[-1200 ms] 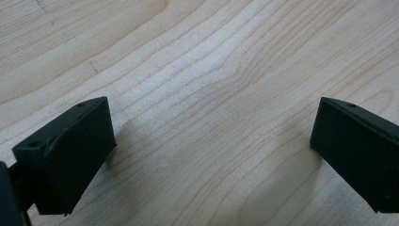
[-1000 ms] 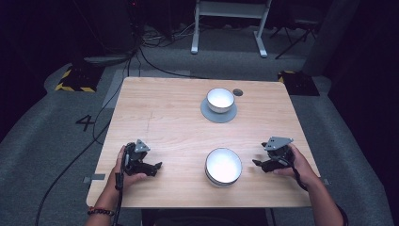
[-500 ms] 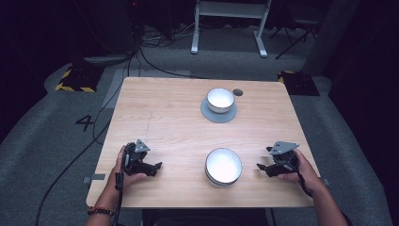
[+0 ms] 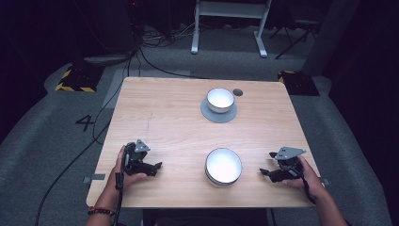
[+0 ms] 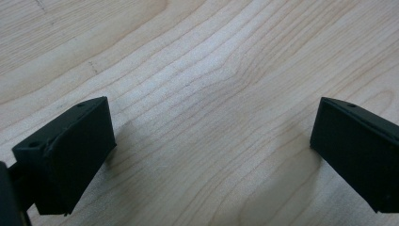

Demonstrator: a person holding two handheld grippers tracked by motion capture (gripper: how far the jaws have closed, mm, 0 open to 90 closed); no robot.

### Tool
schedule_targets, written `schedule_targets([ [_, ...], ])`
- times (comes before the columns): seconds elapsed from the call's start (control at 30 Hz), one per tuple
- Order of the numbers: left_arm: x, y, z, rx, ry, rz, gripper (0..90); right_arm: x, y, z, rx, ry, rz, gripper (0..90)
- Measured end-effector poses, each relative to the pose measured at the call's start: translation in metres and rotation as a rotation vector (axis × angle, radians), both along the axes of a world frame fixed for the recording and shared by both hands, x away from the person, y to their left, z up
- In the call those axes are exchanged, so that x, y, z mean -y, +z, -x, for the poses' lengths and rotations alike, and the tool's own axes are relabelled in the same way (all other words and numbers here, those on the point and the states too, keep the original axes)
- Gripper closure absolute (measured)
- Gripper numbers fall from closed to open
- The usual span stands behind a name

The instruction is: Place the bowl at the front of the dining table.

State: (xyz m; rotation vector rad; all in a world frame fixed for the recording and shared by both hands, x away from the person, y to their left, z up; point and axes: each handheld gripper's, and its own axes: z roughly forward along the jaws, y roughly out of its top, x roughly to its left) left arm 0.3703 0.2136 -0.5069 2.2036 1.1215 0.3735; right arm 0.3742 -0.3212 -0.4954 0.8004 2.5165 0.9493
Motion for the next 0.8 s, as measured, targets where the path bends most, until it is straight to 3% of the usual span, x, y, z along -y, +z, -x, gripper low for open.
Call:
schedule_targets([
  [0.47,0.0,0.0,0.0,-0.001,-0.002,0.0,0.4,0.026,-0.009,0.012,-0.029,-0.065,-0.104,14.9],
  [0.8,0.0,0.0,0.0,0.0,-0.002,0.0,0.4,0.042,-0.009,0.018,-0.025,-0.095,-0.107,14.8],
])
